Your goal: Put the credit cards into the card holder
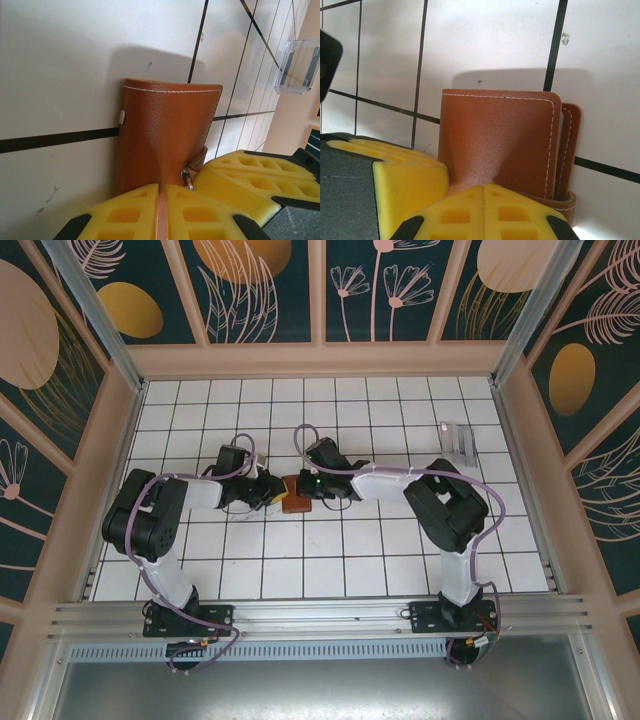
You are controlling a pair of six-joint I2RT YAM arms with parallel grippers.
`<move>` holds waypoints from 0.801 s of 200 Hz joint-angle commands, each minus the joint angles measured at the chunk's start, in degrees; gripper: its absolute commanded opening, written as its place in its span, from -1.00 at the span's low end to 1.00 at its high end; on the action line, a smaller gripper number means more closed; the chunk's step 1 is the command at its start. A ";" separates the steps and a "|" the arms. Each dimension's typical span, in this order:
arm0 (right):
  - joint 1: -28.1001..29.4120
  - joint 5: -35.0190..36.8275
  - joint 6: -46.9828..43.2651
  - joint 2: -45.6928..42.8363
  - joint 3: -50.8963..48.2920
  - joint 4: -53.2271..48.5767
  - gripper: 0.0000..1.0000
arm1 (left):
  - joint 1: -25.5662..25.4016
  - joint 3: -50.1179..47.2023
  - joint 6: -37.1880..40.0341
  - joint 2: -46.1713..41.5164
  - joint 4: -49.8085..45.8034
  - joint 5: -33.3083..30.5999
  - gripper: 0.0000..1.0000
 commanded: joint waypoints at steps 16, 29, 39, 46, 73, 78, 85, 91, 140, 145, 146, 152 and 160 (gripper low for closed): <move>0.57 6.46 -0.18 2.33 0.52 -5.25 -1.00 | -0.05 -1.26 0.35 -0.09 0.08 0.69 -0.71; 0.78 6.93 -0.53 2.48 0.52 -5.62 -1.00 | -0.04 -1.26 0.21 -0.07 0.23 0.73 -0.71; 0.98 7.36 -0.57 2.87 0.52 -6.19 -1.00 | -0.07 -1.27 0.09 -0.06 0.37 0.92 -0.71; 1.07 7.35 -0.48 3.10 0.44 -6.36 -1.00 | -0.02 -1.26 -0.06 -0.06 0.44 0.93 -0.71; 1.43 7.74 -0.35 4.59 0.48 -7.10 -1.00 | -0.05 -1.73 -0.34 -0.24 1.08 0.84 -0.71; 1.52 8.04 -0.36 5.04 0.67 -7.49 -1.00 | -0.06 -1.86 -0.55 -0.38 1.40 0.87 -0.72; 1.61 7.95 -0.21 5.65 0.69 -7.56 -1.00 | -0.02 -2.14 -0.75 -0.42 1.85 0.90 -0.72; 1.62 7.71 0.02 5.82 0.53 -7.37 -1.00 | -0.08 -2.38 -0.96 -0.35 2.10 0.83 -0.72; 0.60 6.55 0.35 -0.18 -1.16 -2.50 -1.00 | -0.05 -3.02 -1.32 -0.36 2.71 0.70 -0.71; 0.41 6.23 0.30 -0.67 -1.15 -2.38 -1.00 | -0.02 -3.02 -1.33 -0.41 2.68 0.73 -0.71; 0.35 6.15 0.28 -0.74 -1.15 -2.32 -1.00 | -0.05 -2.98 -1.32 -0.41 2.66 0.69 -0.72; 0.01 5.49 0.13 -1.24 -1.15 -2.02 -1.00 | -0.06 -2.95 -1.21 -0.25 2.59 0.70 -0.72; -0.22 4.75 -0.29 -1.58 -1.00 -1.86 -1.00 | -0.03 -2.93 -1.07 -0.16 2.53 0.70 -0.72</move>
